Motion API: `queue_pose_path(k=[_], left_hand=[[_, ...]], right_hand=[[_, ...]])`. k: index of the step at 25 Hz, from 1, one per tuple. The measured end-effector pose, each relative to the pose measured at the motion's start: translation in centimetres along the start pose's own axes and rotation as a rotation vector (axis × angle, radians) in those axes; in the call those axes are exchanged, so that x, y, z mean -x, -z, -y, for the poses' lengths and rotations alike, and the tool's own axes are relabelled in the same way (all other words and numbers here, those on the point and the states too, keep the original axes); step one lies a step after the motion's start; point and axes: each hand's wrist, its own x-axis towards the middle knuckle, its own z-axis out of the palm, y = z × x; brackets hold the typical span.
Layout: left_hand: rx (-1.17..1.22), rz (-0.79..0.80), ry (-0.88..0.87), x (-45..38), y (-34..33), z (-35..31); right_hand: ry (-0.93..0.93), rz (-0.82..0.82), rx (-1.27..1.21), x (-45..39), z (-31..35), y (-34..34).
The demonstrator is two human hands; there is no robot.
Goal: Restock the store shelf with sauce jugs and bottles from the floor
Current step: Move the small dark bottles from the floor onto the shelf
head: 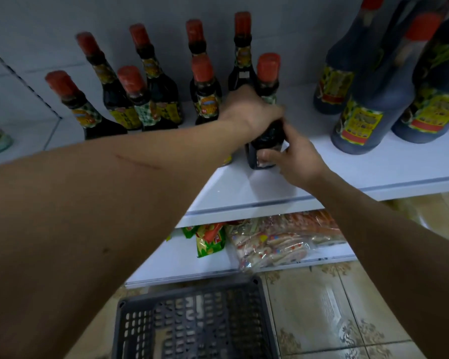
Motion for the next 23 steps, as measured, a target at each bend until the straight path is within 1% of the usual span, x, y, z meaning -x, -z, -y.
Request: queue_pose_path(k=[6, 8, 10, 11, 13, 14, 15, 16, 17, 20, 21, 23], left_hand=[[-0.026, -0.101, 0.086, -1.8, -1.2, 0.0], [0.08, -0.125, 0.162, -1.0, -2.3, 0.2], [0.218, -0.194, 0.195, 0.7, -3.4, 0.5], [0.255, -0.26, 0.162, 2.1, -4.0, 0.6], [0.341, -0.385, 0.022, 6.0, -5.9, 0.5], [0.372, -0.409, -0.049, 8.4, -7.0, 0.4], [0.385, -0.39, -0.11, 10.8, -8.3, 0.4], [0.388, -0.327, -0.15, 12.9, -9.7, 0.5], [0.378, -0.233, -0.175, 14.9, -11.5, 0.7], [0.233, 0.095, -0.201, 19.3, -17.4, 1.9], [0.144, 0.222, -0.208, 20.6, -19.5, 2.4], [-0.072, 0.524, -0.182, 23.9, -23.9, 3.4]], right_hand=[[-0.047, -0.005, -0.082, -3.2, 1.0, -1.0], [-0.061, -0.044, -0.07, -2.6, 0.6, -1.5], [-0.135, -0.119, -0.117, -0.4, -0.5, -2.1], [-0.154, -0.191, -0.163, 1.2, -1.4, -2.6], [-0.102, -0.406, -0.237, 5.0, -3.0, -3.4], [-0.077, -0.472, -0.282, 7.2, -3.6, -3.5], [-0.086, -0.491, -0.357, 9.4, -4.0, -3.7], [-0.129, -0.457, -0.445, 11.5, -4.6, -3.9], [-0.195, -0.405, -0.452, 13.9, -5.8, -4.0], [-0.359, -0.267, -0.202, 20.8, -11.6, -3.8], [-0.401, -0.252, -0.159, 23.1, -13.9, -3.5], [-0.538, -0.233, -0.041, 27.8, -19.0, -2.2]])
